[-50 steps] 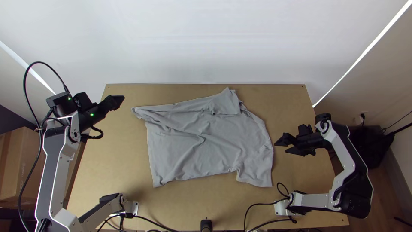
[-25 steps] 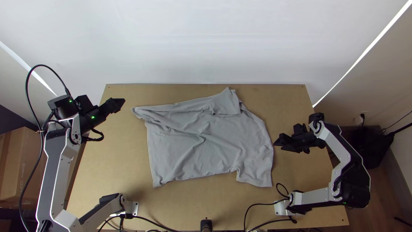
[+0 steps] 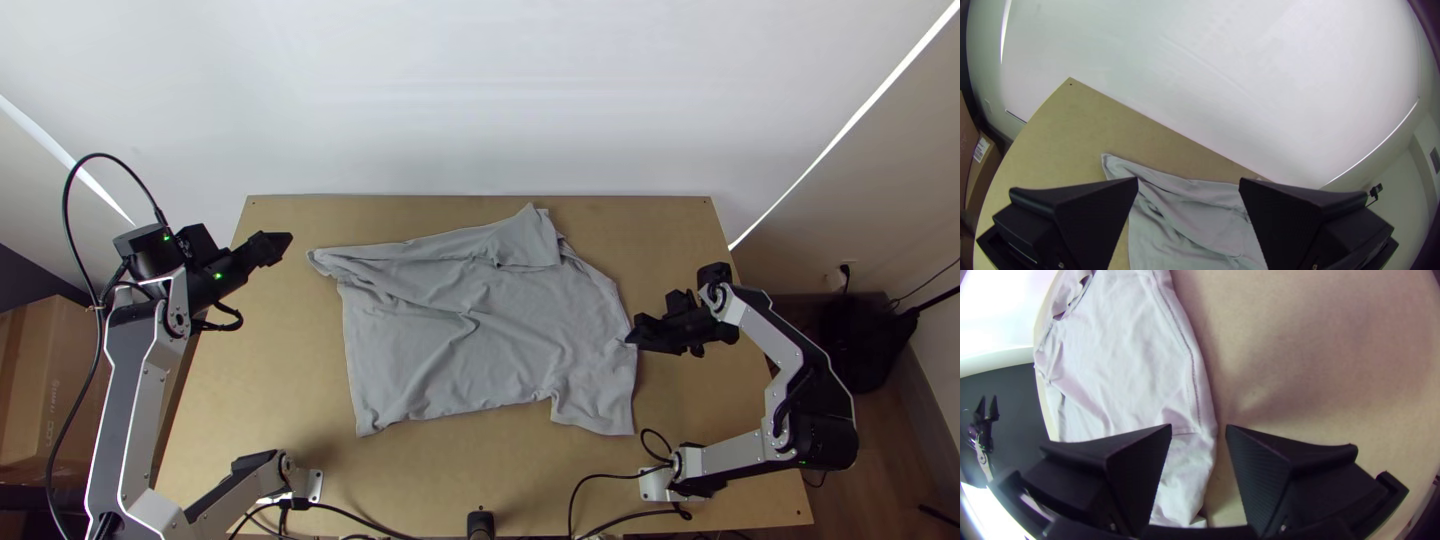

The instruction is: Fold the t-shirt

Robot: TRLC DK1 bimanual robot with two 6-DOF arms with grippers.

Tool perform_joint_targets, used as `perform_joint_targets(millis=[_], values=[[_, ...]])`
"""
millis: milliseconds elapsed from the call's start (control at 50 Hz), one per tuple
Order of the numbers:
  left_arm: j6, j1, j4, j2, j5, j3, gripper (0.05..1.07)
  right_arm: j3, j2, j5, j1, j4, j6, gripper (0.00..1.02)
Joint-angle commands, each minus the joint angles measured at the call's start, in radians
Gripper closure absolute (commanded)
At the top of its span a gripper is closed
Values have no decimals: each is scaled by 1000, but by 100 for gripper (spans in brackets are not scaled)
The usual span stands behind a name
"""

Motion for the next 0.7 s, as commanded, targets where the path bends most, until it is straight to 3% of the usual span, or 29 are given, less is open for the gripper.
perform_joint_targets(millis=[0,80,180,260,380,680], values=[[23,12,-1,-20,10,-26,10,-30,18,4,13,14,30,52],[25,14,-1,-20,10,-26,10,-33,24,5,17,17,30,52],[26,15,-1,-21,10,-24,10,-41,24,13,18,40,30,69],[28,17,-1,-21,10,-24,10,-48,23,15,21,43,30,74],[55,17,-18,-21,11,-23,10,-64,6,25,21,87,30,100],[466,-18,-243,-61,-9,-29,10,-64,-26,42,-7,87,30,100]])
